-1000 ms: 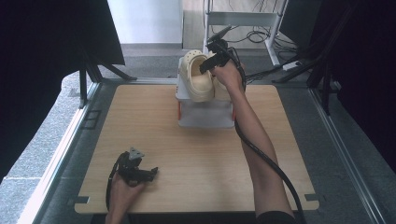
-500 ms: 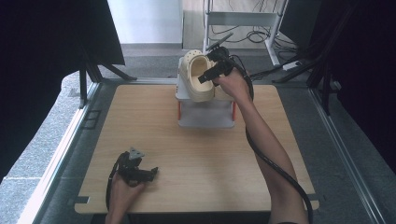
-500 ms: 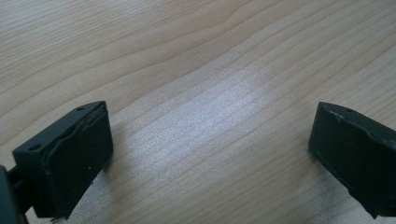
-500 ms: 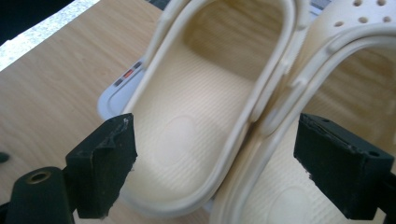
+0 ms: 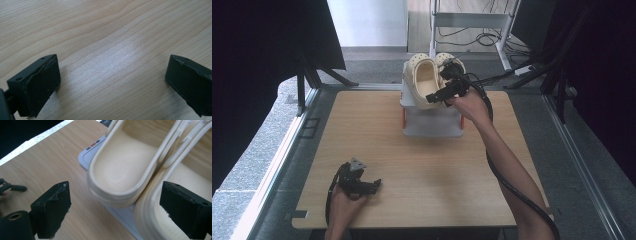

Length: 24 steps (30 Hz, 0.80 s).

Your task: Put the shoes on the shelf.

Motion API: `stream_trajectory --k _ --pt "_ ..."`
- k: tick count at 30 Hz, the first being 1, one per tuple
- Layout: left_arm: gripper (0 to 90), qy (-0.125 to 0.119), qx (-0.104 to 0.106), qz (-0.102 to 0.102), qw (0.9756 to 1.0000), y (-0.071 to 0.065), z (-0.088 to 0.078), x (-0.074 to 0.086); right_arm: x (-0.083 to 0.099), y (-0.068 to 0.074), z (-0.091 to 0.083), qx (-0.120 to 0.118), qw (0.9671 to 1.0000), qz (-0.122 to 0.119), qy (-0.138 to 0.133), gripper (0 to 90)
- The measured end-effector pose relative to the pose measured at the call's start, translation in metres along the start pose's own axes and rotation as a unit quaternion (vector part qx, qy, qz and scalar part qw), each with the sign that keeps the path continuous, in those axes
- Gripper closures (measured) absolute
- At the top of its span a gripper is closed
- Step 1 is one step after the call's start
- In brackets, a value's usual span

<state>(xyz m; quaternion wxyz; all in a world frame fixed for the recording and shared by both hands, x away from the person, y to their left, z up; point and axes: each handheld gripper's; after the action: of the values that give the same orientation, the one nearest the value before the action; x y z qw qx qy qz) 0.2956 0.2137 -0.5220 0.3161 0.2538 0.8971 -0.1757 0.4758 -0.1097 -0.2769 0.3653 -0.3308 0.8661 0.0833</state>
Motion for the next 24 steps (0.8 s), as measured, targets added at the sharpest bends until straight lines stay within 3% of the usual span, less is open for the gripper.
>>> stream_trajectory --k 9,24 --pt "0.0 -0.001 -0.001 0.002 1.0000 0.000 0.000 0.000 0.029 0.008 -0.014 -0.018 0.9995 -0.022 -0.011 8.6" --pt "0.0 -0.002 -0.001 0.001 1.0000 0.000 0.000 0.000 0.086 0.005 -0.024 -0.028 0.9992 -0.022 -0.018 8.3"
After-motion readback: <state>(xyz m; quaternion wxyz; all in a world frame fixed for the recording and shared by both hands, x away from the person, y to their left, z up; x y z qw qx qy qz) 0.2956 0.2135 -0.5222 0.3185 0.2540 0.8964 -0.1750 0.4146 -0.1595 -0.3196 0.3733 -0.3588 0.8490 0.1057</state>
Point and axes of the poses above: each handheld gripper's, and its own axes: z roughly forward along the jaws, x roughly out of its underside, y roughly to its left, and after that the axes turned 9 degrees about x, right-handed
